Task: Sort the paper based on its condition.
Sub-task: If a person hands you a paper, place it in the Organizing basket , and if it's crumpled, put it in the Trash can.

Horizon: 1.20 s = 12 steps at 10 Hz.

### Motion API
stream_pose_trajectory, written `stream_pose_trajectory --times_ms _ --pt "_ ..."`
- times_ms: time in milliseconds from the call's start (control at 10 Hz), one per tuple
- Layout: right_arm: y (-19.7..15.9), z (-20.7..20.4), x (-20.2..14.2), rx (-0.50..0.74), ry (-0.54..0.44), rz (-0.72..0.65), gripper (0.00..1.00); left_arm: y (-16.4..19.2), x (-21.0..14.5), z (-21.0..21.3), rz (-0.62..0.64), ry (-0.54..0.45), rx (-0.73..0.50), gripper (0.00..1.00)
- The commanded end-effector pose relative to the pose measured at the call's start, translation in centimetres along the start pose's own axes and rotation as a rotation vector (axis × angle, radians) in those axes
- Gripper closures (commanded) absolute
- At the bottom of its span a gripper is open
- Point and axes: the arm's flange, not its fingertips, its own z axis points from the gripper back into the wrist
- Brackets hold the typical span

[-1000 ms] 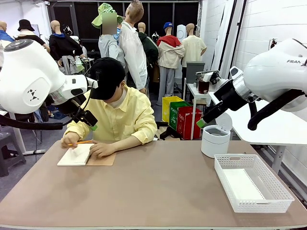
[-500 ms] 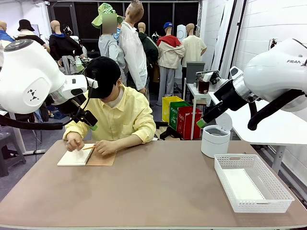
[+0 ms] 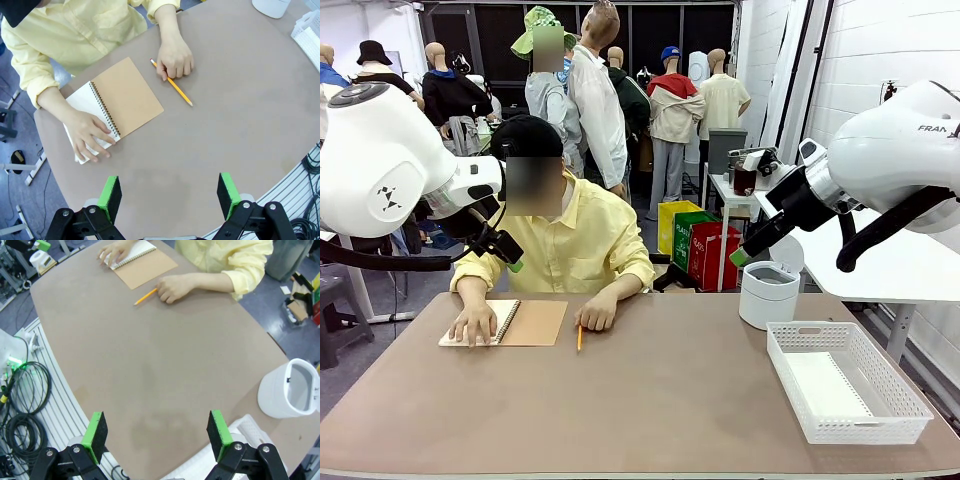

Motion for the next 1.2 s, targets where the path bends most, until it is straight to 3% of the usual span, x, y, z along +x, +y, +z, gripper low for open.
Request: stream_pose_trajectory --times_ms 0,1100 --pt "-0.01 0.09 -0.10 0.005 0.002 -0.004 0.00 0.16 -0.03 -0.12 -0.008 -0.011 0.002 0.00" --pt "-0.01 0.09 -0.10 0.005 0.002 -0.004 0.00 0.16 -0.03 -0.12 -0.008 -0.011 0.002 0.00"
